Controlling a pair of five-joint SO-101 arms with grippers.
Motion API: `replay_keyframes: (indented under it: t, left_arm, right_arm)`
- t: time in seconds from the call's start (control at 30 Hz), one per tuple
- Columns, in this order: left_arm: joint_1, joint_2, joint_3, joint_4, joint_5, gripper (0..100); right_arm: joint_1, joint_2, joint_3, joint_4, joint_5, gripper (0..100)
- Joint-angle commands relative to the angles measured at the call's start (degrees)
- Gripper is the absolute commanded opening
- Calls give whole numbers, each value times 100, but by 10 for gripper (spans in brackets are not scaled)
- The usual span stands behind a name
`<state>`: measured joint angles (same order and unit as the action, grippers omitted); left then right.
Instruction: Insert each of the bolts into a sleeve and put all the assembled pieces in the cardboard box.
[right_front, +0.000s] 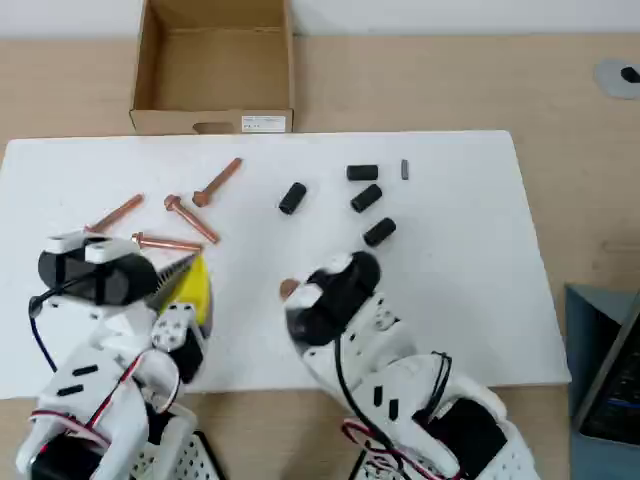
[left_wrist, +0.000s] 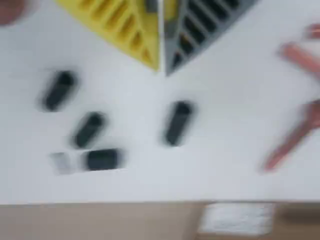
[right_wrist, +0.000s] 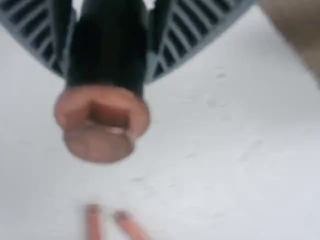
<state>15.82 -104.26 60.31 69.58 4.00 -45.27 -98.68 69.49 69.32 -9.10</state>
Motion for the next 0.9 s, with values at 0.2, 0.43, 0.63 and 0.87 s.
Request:
replay_keyframes:
  t: [0.2, 0.43, 0.63, 0.87]
  left_arm:
    - [-1591, -13, 1354, 0, -273, 1]
    - [-2110, -13, 2286, -35, -290, 1]
    - [-2347, -13, 2593, -114, -290, 1]
    - [-2708, -13, 3191, -563, -1081, 1]
  right_arm:
    - [954, 22, -347, -105, -26, 9]
    - [1411, 1437, -1429, -343, -26, 9]
    - [1481, 3547, -2879, -888, -9, 9]
    - [1481, 5824, -4479, -1644, 360, 9]
